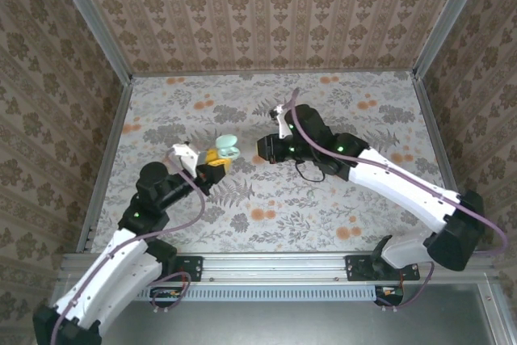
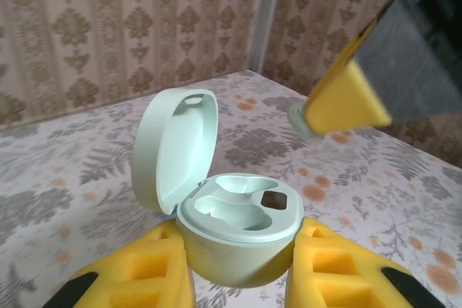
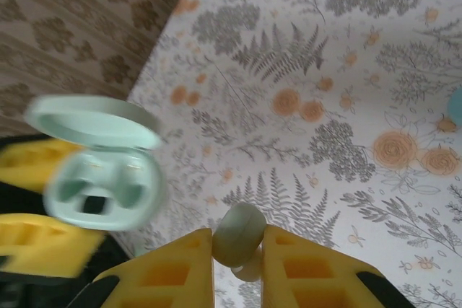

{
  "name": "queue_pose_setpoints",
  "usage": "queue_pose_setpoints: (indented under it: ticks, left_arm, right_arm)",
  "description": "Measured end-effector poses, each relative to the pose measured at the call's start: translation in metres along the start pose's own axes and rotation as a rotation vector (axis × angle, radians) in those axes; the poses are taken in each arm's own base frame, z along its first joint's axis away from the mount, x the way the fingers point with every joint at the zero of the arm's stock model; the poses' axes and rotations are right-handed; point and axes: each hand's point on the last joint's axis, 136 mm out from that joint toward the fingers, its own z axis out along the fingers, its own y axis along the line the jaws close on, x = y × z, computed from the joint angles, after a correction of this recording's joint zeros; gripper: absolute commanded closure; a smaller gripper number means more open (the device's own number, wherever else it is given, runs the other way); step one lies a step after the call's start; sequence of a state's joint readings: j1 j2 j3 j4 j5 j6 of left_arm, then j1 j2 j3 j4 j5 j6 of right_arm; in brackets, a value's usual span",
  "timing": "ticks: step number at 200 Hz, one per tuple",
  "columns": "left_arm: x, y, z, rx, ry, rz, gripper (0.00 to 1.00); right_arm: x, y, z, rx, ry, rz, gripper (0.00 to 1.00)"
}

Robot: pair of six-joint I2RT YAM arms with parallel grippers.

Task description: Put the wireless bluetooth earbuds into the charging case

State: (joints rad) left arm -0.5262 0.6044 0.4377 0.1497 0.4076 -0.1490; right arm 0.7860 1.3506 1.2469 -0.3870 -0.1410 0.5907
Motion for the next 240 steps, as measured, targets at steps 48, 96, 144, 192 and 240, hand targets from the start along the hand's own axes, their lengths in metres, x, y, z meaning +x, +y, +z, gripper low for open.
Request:
queue_pose_setpoints:
  ticks: [48, 96, 144, 192, 240]
  left_arm:
    - [-0.002, -0.014, 0.033, 0.086, -0.032, 0.068, 1.00]
    - [-0.008, -0.032, 0.047, 0.143, -0.082, 0.114, 1.00]
    - [-0.016, -0.037, 0.047, 0.146, -0.128, 0.136, 1.00]
    - [-0.014, -0.036, 0.044, 0.141, -0.128, 0.136, 1.00]
    - [-0.013, -0.035, 0.042, 0.135, -0.132, 0.137, 1.00]
  right_arm:
    - [-0.017, 0.029, -0.031, -0.115, -0.124, 0.047, 0.82]
    - [-0.021, 0.048, -0.026, -0.182, -0.149, 0.075, 0.82]
    - [-0.005, 0.051, -0.003, -0.172, -0.089, 0.079, 0.82]
    - [0.000, 0.053, -0.002, -0.171, -0.077, 0.069, 0.82]
    - [0.001, 0.051, -0.004, -0.149, -0.066, 0.041, 0.82]
